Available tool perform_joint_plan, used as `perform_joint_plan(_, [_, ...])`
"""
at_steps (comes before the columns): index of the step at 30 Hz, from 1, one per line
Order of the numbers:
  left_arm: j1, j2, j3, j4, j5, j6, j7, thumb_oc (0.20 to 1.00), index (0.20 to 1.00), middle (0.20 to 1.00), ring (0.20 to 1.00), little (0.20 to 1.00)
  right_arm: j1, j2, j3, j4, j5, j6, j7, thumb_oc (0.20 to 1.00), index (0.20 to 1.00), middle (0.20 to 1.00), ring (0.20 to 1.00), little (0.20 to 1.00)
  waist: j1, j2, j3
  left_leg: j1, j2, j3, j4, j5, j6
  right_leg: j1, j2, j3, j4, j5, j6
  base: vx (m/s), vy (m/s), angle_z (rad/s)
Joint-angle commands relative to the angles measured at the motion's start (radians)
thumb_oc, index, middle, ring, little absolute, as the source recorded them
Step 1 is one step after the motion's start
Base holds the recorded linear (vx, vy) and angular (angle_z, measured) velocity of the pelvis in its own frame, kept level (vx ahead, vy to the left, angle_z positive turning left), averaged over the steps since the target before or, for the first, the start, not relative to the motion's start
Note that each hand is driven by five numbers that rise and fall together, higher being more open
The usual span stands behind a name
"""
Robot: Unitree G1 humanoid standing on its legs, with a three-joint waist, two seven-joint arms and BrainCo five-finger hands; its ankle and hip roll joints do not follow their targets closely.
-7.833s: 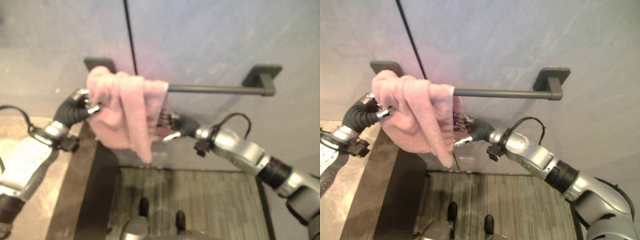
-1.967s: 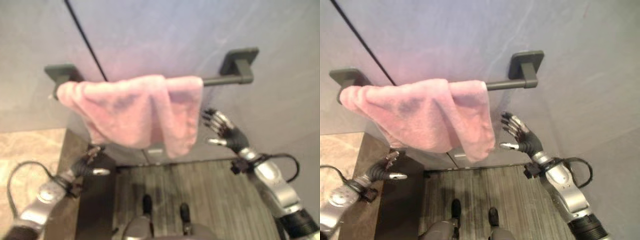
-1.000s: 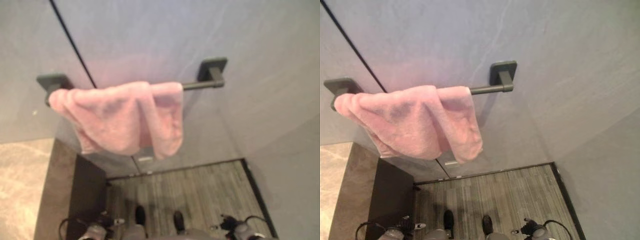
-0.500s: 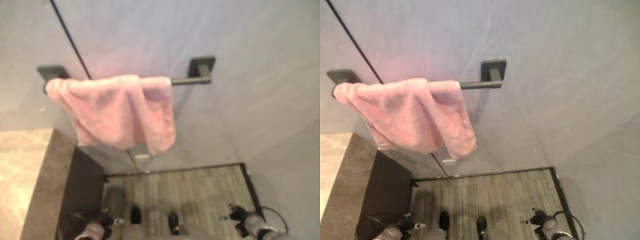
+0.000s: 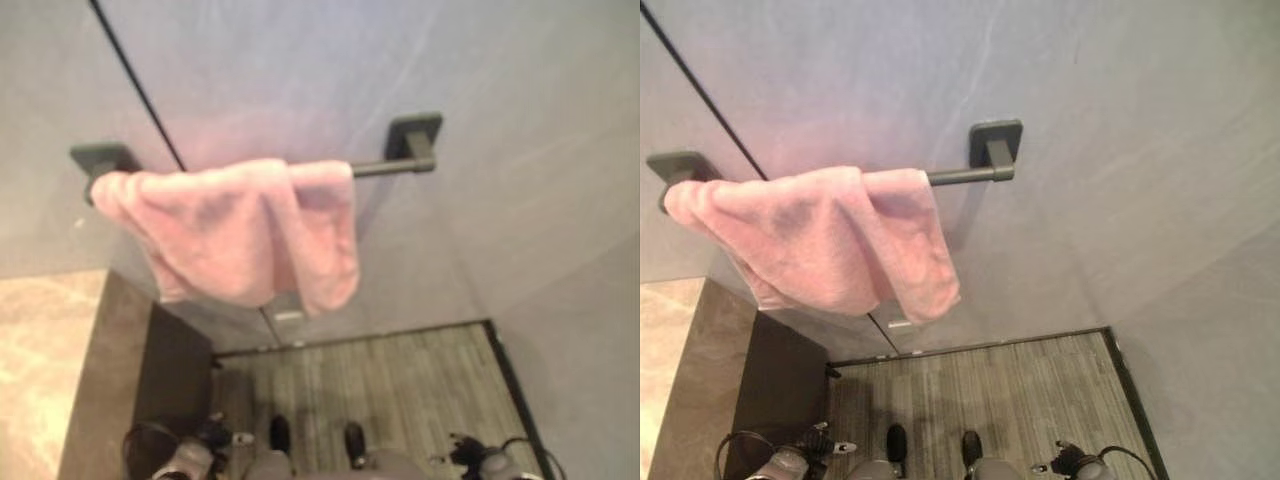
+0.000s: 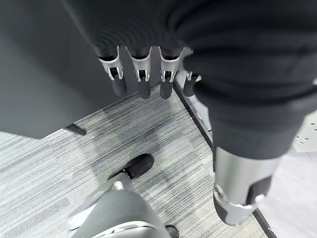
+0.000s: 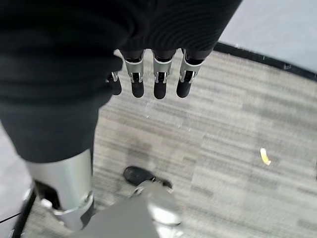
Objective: Put brush and paste in cup on sink, flatten towel.
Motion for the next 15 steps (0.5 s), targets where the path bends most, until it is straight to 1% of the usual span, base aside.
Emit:
perform_joint_plan(1, [-0.027,-0.012,0.02,0.026,-0.005,-0.017,0.013,1.0,1.0,1.0,1.0,1.0,-0.01,-0.006,0.024,0.005,0.035,-0.005,-0.003,1.0,1.0,1.0,1.0,1.0,0.01,-0.04,-0.006,0.043,-0.045,-0.048,-0.001,-0.069,0.023,0.048,-0.064,0.005,-0.102,0.065,0.095,0.04,0.046,-0.12])
perform_joint_plan(6, [-0.012,-0.018,0.046,0.037,-0.026,-0.015,0.017,1.0,1.0,1.0,1.0,1.0,-0.004,0.0,0.014,0.011,0.041,-0.006,-0.007,1.0,1.0,1.0,1.0,1.0,0.016,-0.037,-0.017,0.066,-0.051,-0.042,-0.001,-0.08,0.025,0.071,-0.069,0.013,-0.126,0.072,0.1,0.04,0.035,-0.04])
perform_joint_plan(15, [0.006,-0.041,0.084,0.063,-0.065,-0.008,0.027,1.0,1.0,1.0,1.0,1.0,-0.001,0.019,0.023,0.012,0.033,-0.008,-0.011,1.0,1.0,1.0,1.0,1.0,0.023,-0.036,-0.03,0.086,-0.051,-0.048,-0.001,-0.085,0.021,0.099,-0.073,0.002,-0.143,0.073,0.098,0.0,0.001,0.0])
